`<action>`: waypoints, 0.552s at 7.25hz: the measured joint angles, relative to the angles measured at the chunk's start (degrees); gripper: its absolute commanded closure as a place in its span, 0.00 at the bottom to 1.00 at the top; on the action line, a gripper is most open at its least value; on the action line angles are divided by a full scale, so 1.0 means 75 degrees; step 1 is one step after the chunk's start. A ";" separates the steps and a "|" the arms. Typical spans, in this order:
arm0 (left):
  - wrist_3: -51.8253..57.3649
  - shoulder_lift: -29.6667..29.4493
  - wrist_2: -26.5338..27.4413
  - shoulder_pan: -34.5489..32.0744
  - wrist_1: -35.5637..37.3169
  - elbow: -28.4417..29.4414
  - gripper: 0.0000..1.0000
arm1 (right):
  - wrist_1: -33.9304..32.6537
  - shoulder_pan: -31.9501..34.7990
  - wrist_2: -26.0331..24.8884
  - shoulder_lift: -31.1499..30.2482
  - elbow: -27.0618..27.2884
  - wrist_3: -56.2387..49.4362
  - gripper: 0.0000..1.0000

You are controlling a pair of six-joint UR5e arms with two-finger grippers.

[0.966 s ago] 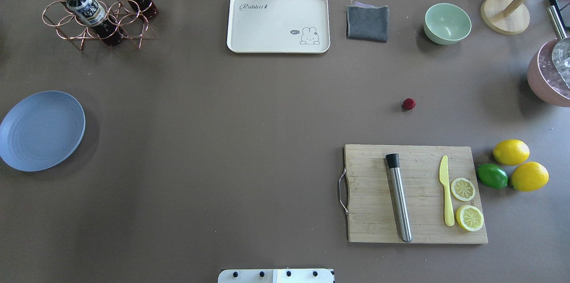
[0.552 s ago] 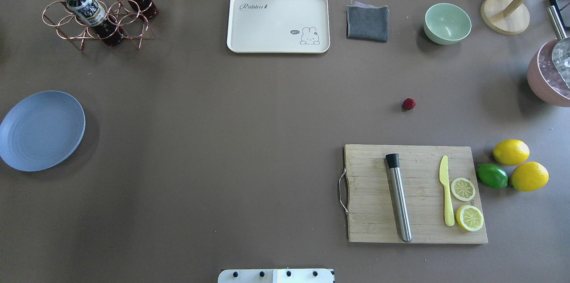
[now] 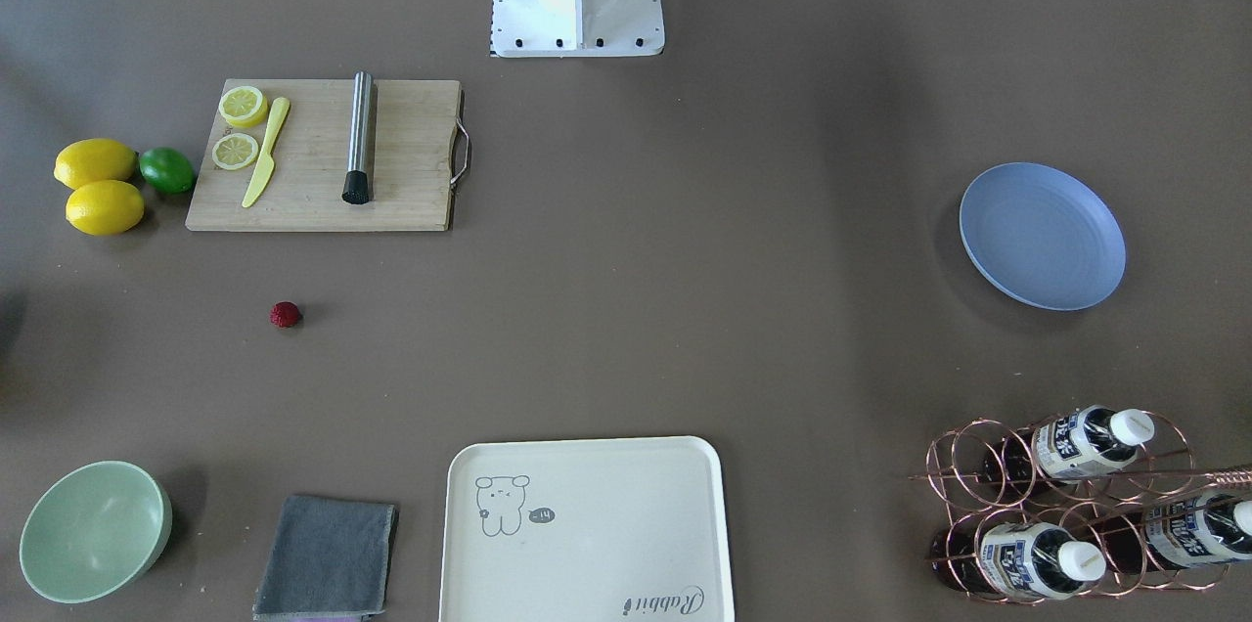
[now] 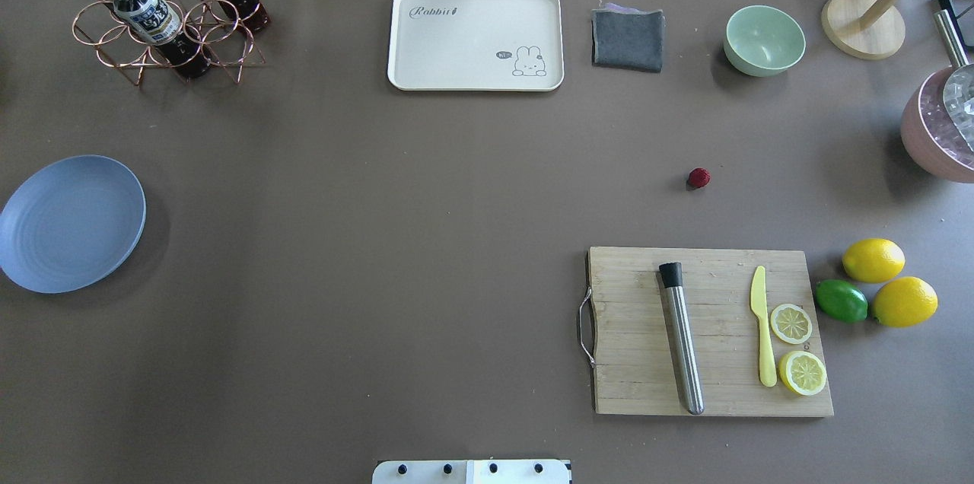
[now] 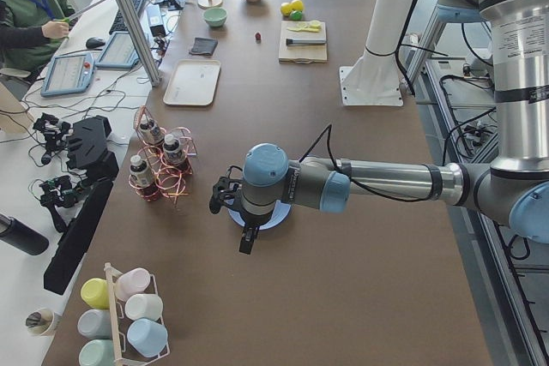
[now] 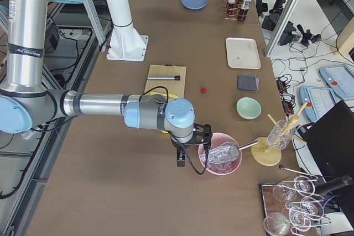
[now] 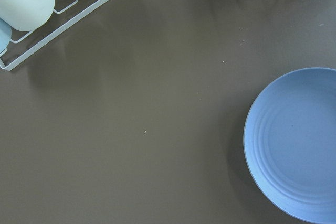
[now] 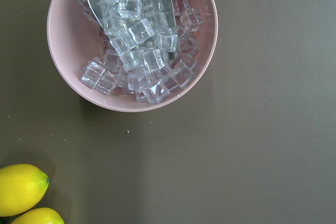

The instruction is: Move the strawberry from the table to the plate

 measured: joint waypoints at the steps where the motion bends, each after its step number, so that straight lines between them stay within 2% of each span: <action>1: 0.0000 -0.0003 0.0000 -0.0004 0.0059 0.0009 0.02 | 0.0000 0.0000 -0.0004 0.0002 -0.0001 -0.0002 0.00; 4: -0.0003 -0.0005 0.0000 -0.0008 0.0102 0.0010 0.02 | 0.0000 0.0000 -0.0006 -0.0011 0.0018 0.0006 0.00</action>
